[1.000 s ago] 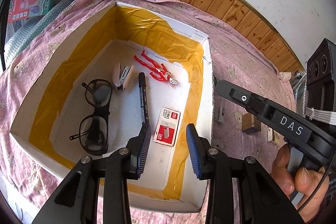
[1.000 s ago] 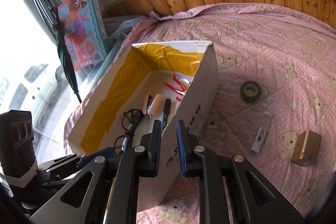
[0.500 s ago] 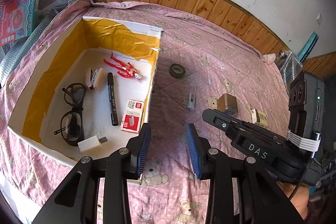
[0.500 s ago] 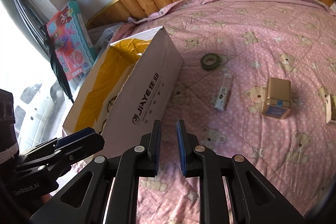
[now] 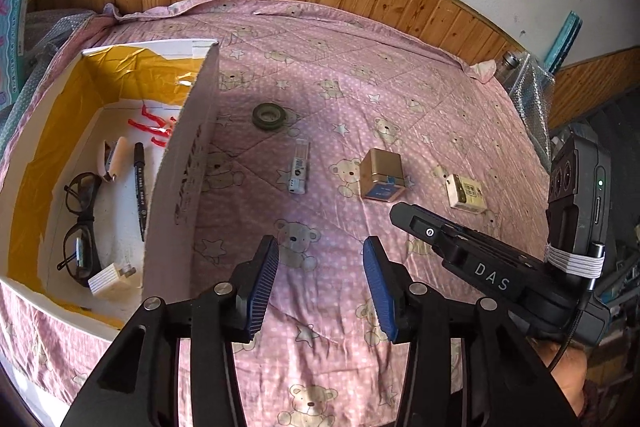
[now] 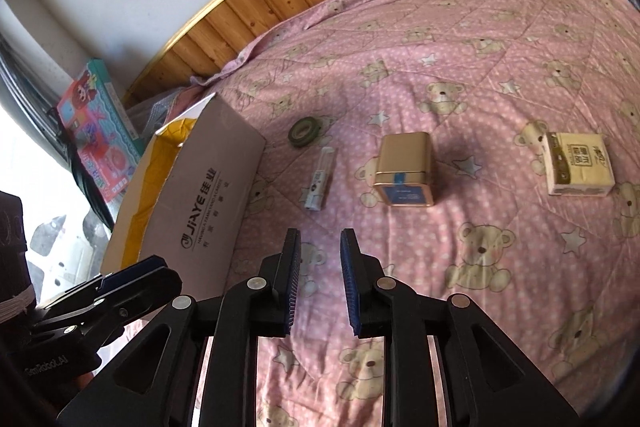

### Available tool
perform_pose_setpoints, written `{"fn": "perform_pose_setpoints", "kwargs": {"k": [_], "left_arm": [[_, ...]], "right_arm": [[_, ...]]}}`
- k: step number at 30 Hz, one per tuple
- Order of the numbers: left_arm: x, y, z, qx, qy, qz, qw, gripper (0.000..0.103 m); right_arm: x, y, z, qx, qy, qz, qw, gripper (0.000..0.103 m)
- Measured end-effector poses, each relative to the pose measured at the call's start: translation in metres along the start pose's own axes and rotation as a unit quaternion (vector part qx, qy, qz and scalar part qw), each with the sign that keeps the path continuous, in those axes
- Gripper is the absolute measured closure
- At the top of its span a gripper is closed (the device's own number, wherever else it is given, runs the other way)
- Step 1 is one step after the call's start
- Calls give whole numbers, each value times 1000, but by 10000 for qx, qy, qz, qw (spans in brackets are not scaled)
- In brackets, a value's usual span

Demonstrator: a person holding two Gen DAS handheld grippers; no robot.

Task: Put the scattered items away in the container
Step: 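Move both tools back toward the remaining items on the bedspread, then grasp the white glue stick with left tool while right tool grasps gold tin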

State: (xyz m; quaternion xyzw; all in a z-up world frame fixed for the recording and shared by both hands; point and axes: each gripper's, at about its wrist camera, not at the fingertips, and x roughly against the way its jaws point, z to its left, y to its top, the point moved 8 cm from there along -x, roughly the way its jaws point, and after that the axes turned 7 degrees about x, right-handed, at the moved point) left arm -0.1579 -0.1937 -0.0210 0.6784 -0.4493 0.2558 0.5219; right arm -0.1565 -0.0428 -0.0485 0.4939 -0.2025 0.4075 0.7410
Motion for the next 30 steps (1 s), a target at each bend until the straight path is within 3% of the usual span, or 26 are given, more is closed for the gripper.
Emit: {"fn": "perform_pose_setpoints", "kwargs": {"k": [6, 12, 19, 30], "left_arm": [[-30, 2, -31, -199, -78, 189, 9996, 54], [-61, 9, -47, -329, 1, 279, 9991, 46], [-104, 30, -19, -168, 434, 263, 9986, 45], [-178, 52, 21, -3, 717, 384, 9967, 45]], "right_arm": [[15, 5, -51, -458, -239, -120, 9986, 75], [8, 6, -66, -582, -254, -72, 9980, 66], [-22, 22, -54, -346, -355, 58, 9988, 48], [-89, 43, -54, 119, -1161, 520, 9918, 44]]}}
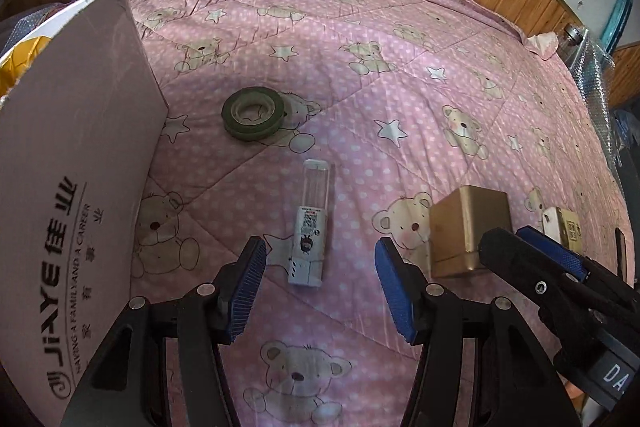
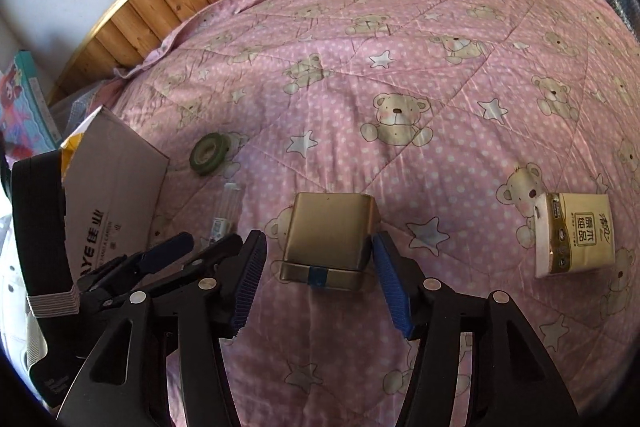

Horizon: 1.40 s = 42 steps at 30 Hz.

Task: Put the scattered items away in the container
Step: 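Grasp the white glue stick with left tool while right tool grasps gold tin, then carry glue stick and gold tin into the cardboard box and open both tools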

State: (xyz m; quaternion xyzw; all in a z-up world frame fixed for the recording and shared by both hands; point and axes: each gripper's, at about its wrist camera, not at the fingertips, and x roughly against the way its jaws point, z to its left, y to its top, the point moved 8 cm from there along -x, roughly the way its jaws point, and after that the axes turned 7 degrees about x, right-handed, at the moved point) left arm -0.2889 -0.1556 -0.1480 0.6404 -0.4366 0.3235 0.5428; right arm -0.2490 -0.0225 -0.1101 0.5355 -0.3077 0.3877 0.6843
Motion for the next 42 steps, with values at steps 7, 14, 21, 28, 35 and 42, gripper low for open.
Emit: {"fn": "perform_pose_setpoints", "kwargs": {"k": [7, 14, 21, 28, 35, 42], "left_arm": [[-22, 13, -3, -280, -92, -194, 9994, 58], [-17, 17, 7, -185, -229, -192, 9994, 83], [15, 10, 7, 65, -490, -302, 9983, 83], [51, -3, 0, -6, -481, -441, 9979, 83], [91, -20, -7, -77, -501, -609, 9969, 83], [126, -36, -13, -117, -543, -755, 9956, 83]], "right_arm": [[-23, -2, -13, -69, -29, 92, 9999, 47], [-14, -2, -19, -202, 212, -14, 9996, 50], [22, -8, -16, -230, 368, -223, 9988, 50], [50, -23, -2, -103, 502, -349, 9981, 50], [75, -41, 8, -26, 614, -465, 9970, 50], [100, -53, 15, 29, 699, -606, 9957, 50]]}}
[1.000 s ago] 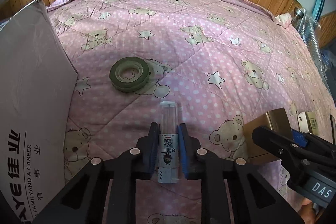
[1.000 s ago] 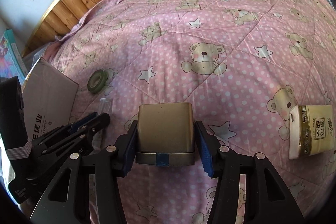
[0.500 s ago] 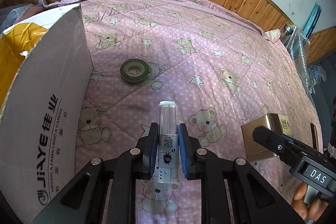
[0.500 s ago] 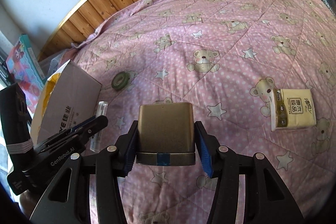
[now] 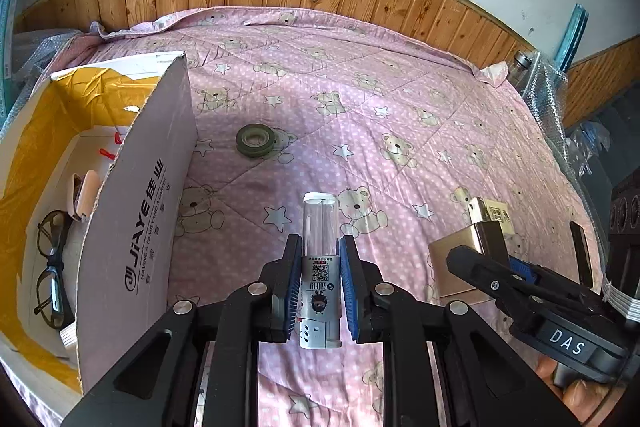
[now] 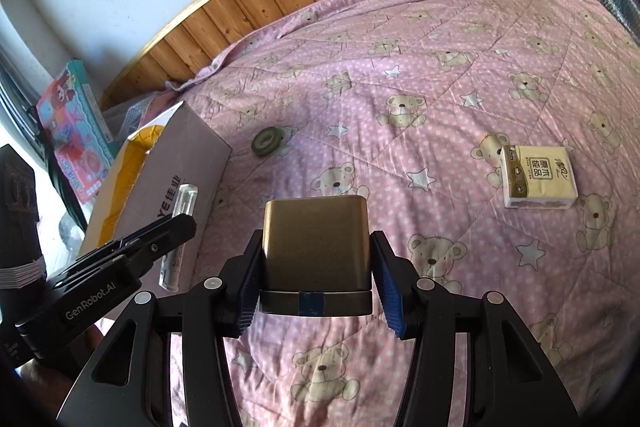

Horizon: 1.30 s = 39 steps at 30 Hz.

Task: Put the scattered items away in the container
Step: 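Carry glue stick and gold tin into the cardboard box and open both tools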

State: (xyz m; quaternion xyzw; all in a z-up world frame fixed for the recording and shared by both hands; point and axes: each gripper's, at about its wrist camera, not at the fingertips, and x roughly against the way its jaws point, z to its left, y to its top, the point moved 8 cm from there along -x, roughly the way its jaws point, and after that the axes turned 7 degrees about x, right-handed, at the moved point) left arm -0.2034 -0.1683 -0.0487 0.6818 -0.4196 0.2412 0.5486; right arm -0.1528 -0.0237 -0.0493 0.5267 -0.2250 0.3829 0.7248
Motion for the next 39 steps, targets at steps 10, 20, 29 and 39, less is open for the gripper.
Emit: {"fn": "perform_pose_setpoints", "kwargs": {"k": [10, 20, 29, 39], "left_arm": [[51, -5, -14, -102, -69, -343, 9993, 83], [90, -11, -21, -145, -182, -613, 9978, 83], [117, -14, -9, -30, -223, -809, 9965, 83], [135, -14, 22, 215, -24, -949, 9953, 83]], "right_arm": [[31, -6, 22, 176, 97, -214, 9996, 50], [50, -16, 44, 361, 188, -296, 9987, 50], [60, -16, 73, 635, 276, -358, 9970, 50], [60, -18, 105, 932, 346, -326, 9945, 50]]}}
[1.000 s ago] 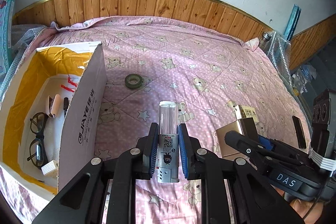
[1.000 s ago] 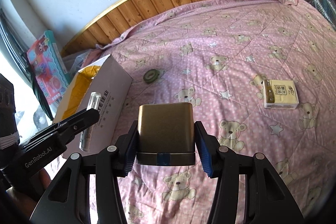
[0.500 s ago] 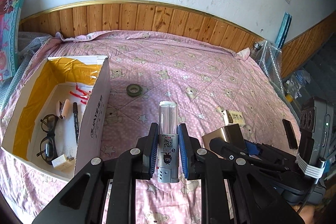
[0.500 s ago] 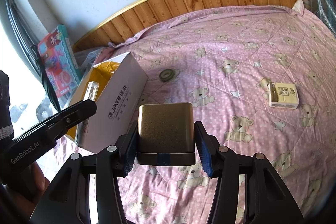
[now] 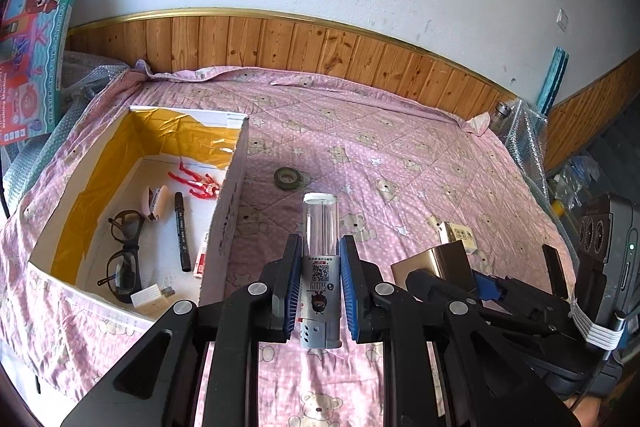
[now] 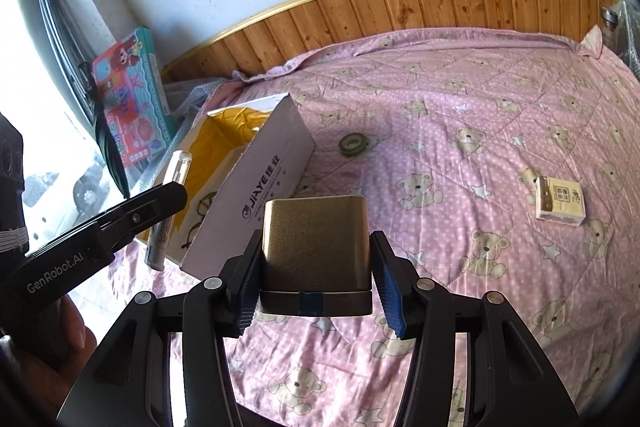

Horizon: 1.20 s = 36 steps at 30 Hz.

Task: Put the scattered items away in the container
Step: 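Carry glue stick and gold tin into the cardboard box and open both tools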

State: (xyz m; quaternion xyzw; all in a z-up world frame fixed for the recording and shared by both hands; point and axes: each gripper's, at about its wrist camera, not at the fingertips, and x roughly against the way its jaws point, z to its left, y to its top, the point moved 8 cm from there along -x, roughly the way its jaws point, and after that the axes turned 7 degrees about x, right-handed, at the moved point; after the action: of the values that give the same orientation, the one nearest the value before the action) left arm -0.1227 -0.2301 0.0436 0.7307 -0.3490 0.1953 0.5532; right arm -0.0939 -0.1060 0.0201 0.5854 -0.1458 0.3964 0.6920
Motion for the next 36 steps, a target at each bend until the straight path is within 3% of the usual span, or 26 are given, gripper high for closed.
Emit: {"fn": "perform_pose_setpoints", "kwargs": {"k": [12, 36], "left_arm": [[14, 11, 40, 224, 192, -164, 9994, 83], [6, 32, 112, 762, 456, -217, 9958, 83]], "right_arm": [[-7, 12, 37, 383, 72, 31, 9992, 50], [-31, 56, 102, 1060, 407, 24, 9935, 50]]}}
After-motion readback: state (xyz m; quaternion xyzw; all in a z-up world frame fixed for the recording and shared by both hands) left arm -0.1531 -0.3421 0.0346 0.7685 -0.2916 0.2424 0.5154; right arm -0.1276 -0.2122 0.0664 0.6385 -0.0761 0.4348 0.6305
